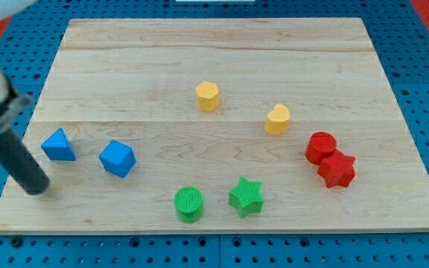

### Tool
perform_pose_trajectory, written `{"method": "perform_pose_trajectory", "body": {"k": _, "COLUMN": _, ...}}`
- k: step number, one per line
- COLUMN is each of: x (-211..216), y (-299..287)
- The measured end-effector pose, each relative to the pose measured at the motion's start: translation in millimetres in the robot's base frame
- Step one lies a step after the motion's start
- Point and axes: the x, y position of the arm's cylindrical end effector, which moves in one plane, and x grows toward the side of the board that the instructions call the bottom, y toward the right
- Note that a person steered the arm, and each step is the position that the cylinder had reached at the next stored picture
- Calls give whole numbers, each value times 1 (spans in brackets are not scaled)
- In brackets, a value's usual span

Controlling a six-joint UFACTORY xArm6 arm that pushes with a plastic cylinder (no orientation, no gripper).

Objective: Move the blue triangle to the top right diagonally to blue cube

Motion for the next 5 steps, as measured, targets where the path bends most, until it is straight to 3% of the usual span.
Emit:
{"method": "perform_pose_trajectory", "body": {"k": 1, "x": -46, "y": -8}}
{"method": "perform_pose_trajectory", "body": {"k": 2, "x": -58, "y": 67}}
{"method": "perform_pose_trajectory", "body": {"k": 4, "x": -77, "y": 85}}
{"method": "perform_pose_trajectory", "body": {"k": 5, "x": -82, "y": 139}}
